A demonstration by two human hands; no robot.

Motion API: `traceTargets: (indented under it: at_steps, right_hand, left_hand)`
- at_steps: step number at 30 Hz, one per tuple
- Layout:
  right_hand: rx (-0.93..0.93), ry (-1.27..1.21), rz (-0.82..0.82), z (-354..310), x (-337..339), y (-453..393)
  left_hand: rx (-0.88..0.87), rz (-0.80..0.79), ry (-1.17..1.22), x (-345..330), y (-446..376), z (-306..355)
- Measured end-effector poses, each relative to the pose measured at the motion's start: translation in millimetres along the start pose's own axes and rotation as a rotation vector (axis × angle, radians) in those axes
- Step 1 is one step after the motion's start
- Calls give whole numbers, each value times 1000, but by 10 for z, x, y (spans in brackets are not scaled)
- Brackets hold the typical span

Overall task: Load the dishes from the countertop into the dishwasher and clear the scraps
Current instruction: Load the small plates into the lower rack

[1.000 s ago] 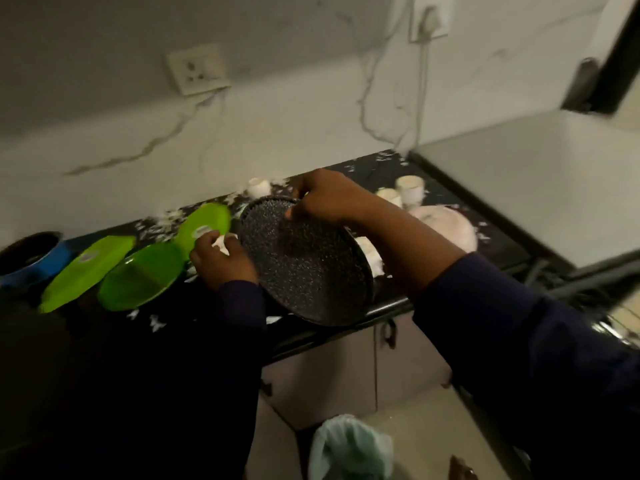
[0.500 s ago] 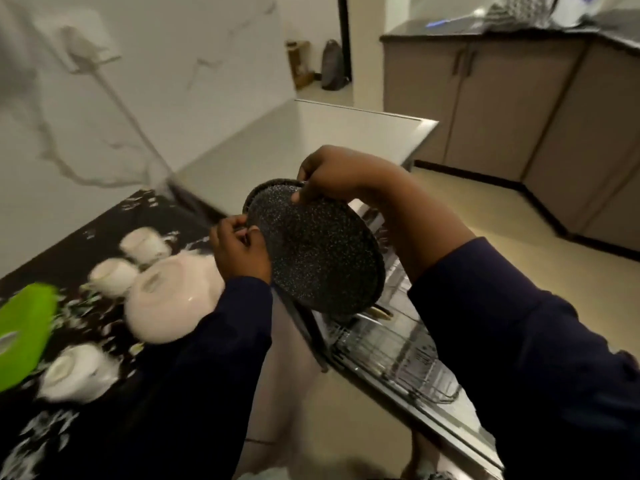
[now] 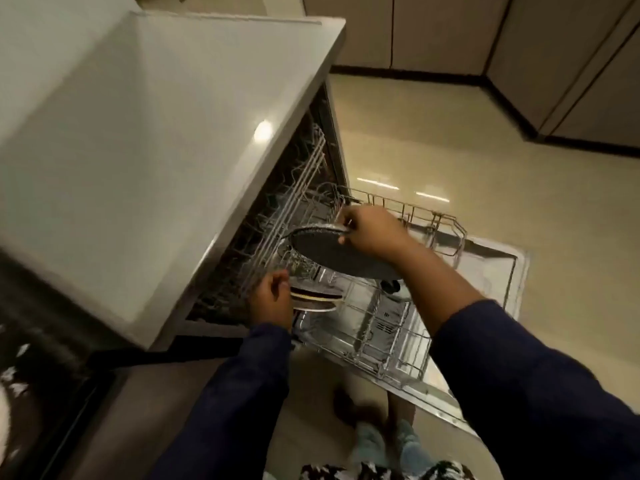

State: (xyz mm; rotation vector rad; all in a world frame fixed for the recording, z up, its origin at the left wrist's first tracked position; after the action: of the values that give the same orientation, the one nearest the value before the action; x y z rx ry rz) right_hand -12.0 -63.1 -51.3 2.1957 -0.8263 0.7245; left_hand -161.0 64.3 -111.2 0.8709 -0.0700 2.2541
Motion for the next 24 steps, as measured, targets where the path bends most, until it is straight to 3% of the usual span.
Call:
traceTargets:
  at_steps: [3,8,18,24]
  right_hand:
    - [-19,-14,18,342,-586,-341]
    - [6,-47,27,658,-1518,-710]
    - [198,39,-47,734,-2554,-1098]
    - [246,-5,128,699,-2678,-1061]
  left_hand:
    - [110,-13,42,-343,-176,-440]
    - [299,96,80,-624,-574,-1122]
    - [232,200,72,-775,-919,-1624]
    - [191,167,103,-804,-953,-1705]
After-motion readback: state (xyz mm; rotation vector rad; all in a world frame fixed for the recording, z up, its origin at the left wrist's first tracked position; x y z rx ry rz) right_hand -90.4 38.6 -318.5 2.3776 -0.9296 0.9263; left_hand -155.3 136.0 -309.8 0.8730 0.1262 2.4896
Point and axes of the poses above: each hand's wrist, its own y-axis away from the middle knuckle, its own x-axis out of the back of the hand, z = x × y, the point moved 1 cm from there along -y, towards the middle knuckle, and after that the axes turned 3 degrees about -x, right-handed, at the moved point
